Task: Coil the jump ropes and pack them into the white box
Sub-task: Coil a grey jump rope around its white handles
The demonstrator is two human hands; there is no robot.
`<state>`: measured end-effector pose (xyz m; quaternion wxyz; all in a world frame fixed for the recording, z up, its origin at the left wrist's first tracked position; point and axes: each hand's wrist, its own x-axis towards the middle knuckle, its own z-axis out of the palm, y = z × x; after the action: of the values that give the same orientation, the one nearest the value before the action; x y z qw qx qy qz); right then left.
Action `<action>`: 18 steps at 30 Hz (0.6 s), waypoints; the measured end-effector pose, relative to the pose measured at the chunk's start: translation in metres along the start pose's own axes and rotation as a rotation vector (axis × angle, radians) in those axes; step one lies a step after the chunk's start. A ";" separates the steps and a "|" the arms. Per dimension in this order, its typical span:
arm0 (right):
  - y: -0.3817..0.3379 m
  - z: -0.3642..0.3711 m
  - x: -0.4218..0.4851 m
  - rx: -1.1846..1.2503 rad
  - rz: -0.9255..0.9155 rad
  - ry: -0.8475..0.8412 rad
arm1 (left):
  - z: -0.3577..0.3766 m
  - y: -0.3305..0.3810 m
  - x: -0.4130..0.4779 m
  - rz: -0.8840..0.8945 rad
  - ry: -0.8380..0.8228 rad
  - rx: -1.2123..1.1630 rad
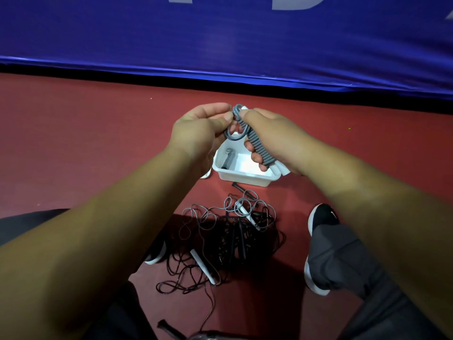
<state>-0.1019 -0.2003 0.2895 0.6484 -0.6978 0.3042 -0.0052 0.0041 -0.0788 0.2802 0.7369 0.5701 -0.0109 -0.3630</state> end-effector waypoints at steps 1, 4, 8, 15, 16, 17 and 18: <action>0.001 0.000 0.000 0.007 -0.005 -0.001 | 0.000 0.000 0.000 0.032 -0.006 0.043; 0.004 0.000 -0.002 0.028 -0.024 0.005 | 0.002 0.001 0.002 0.109 -0.043 0.176; 0.006 0.000 -0.001 0.003 -0.027 0.051 | 0.006 0.000 0.003 0.144 -0.061 0.238; 0.000 -0.001 0.005 0.118 -0.046 0.147 | 0.014 0.006 0.010 0.100 -0.016 0.207; -0.001 -0.001 0.005 0.116 -0.050 0.157 | 0.013 0.006 0.010 0.052 -0.024 0.184; -0.001 -0.002 0.004 0.110 -0.053 0.167 | 0.013 0.005 0.009 0.020 -0.048 0.177; -0.002 -0.002 0.004 0.107 -0.056 0.175 | 0.013 0.005 0.008 0.012 -0.070 0.189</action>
<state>-0.0988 -0.2036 0.2896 0.6553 -0.6674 0.3393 -0.1006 0.0071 -0.0942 0.2858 0.6812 0.6239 -0.0744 -0.3757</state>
